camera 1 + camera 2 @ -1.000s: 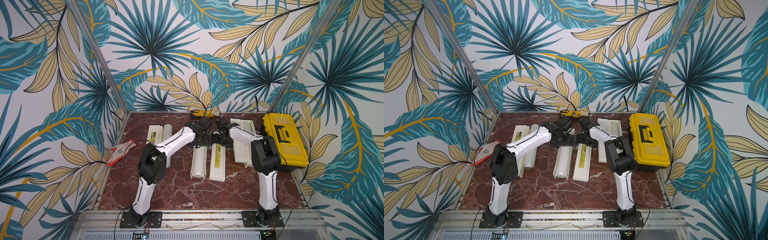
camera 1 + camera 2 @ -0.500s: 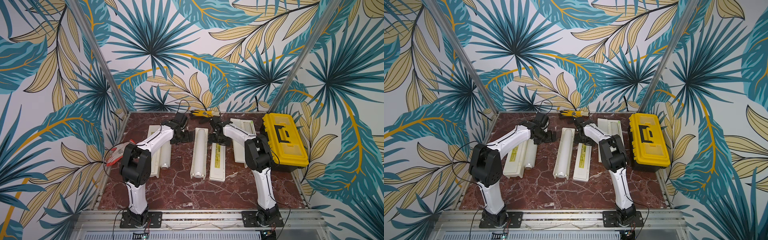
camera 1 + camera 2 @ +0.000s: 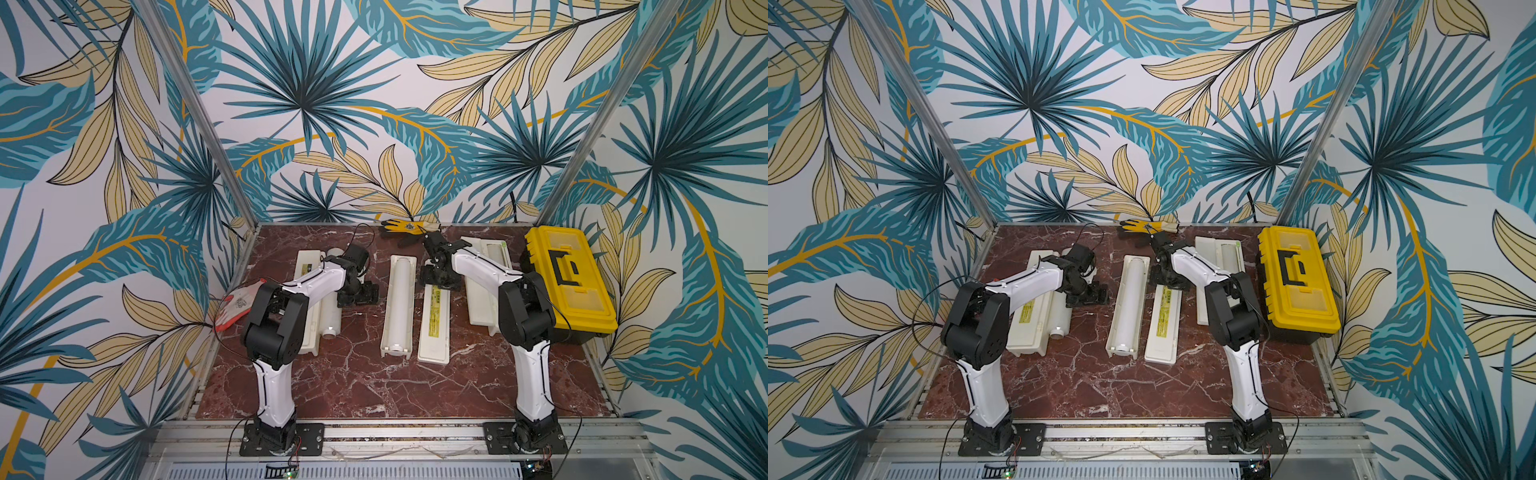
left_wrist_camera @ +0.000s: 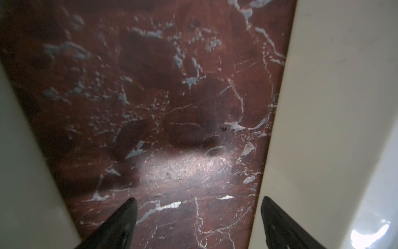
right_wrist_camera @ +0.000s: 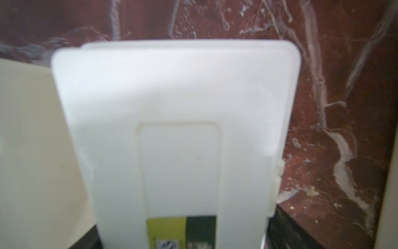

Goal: Put plastic wrap rolls into dispensers
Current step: Pick up the lid from the center of the board, then adjust the plastic wrap cutting box at the center of the board.

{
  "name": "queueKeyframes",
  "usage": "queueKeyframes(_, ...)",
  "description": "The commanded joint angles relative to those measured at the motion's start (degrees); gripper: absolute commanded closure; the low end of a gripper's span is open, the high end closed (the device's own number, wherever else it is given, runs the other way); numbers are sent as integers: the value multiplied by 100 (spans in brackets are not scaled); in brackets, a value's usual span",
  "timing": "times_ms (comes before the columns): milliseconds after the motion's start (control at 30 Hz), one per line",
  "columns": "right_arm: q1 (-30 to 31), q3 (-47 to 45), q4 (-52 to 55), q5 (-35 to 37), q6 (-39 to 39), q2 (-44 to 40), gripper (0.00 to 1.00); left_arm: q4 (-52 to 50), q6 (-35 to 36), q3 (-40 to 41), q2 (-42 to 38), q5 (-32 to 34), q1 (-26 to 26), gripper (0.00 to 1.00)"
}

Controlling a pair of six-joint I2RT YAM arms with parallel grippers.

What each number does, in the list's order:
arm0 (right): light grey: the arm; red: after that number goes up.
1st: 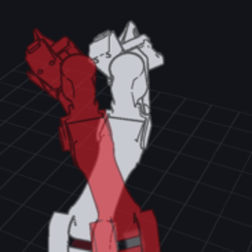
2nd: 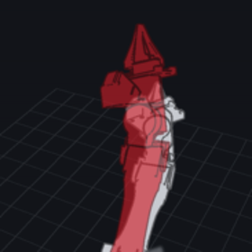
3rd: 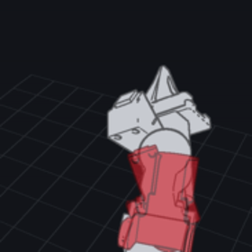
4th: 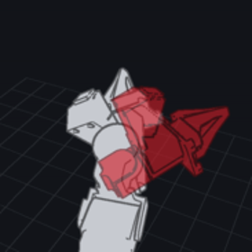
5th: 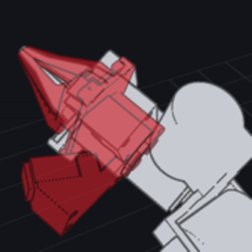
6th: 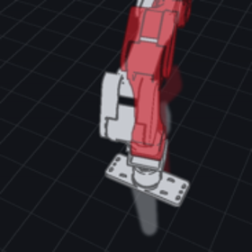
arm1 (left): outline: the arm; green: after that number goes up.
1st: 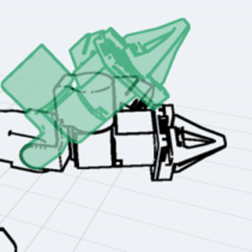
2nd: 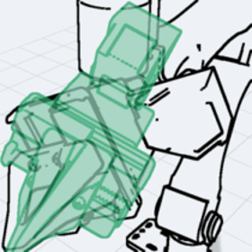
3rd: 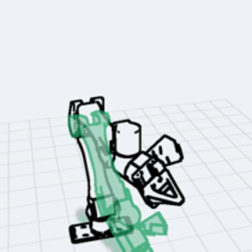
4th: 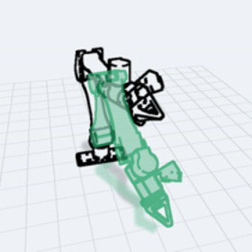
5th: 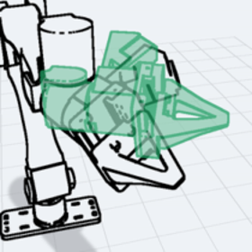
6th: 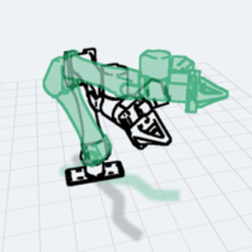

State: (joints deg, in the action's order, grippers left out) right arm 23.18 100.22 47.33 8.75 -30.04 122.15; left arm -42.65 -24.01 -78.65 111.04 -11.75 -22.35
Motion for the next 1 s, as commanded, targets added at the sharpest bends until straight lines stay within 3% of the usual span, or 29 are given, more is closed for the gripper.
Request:
queueKeyframes(0, 20, 187, 306, -315, 315, -526, 18, 88, 151, 231, 60, -228, -78, 12)
queueKeyframes(300, -98, 630, 791, -710, 593, -921, 19, 5, 346, 605, -24, -847, -486, 15)
queueKeyframes(533, -167, 1129, 1495, -1176, 844, -867, 20, 17, 137, 388, 108, -846, -879, 15)
queueKeyframes(733, -156, 1205, 1585, -1598, 861, -853, 20, 20, 92, 302, 1, -759, -894, 15)
queueKeyframes(967, 4, 1321, 1489, -1479, 805, -757, 20, 110, 126, 13, -265, -536, -688, 11)
